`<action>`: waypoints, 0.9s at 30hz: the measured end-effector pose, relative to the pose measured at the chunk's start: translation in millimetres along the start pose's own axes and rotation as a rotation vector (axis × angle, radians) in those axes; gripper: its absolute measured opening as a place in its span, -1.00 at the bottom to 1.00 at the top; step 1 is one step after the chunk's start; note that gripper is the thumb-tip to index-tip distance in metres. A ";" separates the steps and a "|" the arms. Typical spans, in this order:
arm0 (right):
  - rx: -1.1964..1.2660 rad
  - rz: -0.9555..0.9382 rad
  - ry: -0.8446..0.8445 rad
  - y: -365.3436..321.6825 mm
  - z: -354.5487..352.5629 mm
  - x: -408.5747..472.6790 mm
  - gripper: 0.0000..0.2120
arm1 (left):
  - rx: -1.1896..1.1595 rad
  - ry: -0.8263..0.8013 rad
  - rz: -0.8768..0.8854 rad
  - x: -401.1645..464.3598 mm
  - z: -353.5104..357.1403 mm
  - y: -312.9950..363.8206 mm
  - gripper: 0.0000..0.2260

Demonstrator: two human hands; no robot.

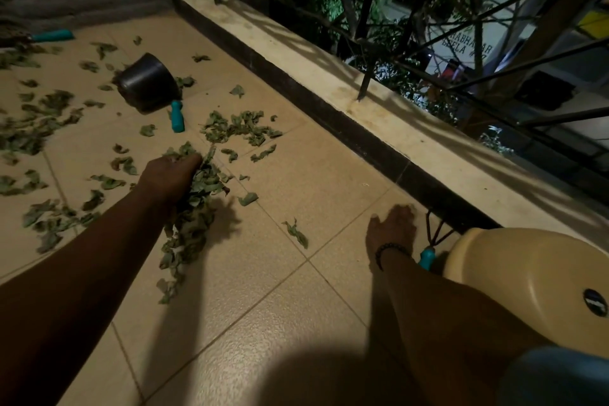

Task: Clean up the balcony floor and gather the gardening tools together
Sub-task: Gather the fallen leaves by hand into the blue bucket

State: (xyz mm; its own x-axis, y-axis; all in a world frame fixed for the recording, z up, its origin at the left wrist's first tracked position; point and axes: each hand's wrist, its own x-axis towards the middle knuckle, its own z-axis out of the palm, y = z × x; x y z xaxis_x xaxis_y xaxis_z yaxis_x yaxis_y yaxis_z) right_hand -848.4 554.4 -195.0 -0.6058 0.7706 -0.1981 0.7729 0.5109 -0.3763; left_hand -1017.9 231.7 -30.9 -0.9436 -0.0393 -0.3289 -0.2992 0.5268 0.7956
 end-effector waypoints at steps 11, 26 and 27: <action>0.006 -0.074 -0.097 -70.7 15.9 13.2 -0.44 | -0.073 0.179 -0.047 -9.2 -64.4 -18.7 -0.75; -0.221 -0.884 -0.169 -262.6 153.2 -198.2 0.02 | -0.251 0.372 -0.257 22.8 -149.5 -91.8 -0.57; -0.230 -0.843 -0.105 -268.6 153.5 -189.1 -0.01 | -0.286 0.379 -0.271 26.9 -153.8 -98.6 -0.55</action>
State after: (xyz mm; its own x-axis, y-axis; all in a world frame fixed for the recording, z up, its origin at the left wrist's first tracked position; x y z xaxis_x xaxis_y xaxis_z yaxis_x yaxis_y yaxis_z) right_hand -970.3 212.9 -195.4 -0.9973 0.0692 -0.0232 0.0728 0.9666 -0.2456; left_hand -1035.6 48.1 -40.0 -0.7964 -0.4726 -0.3774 -0.5160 0.2055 0.8316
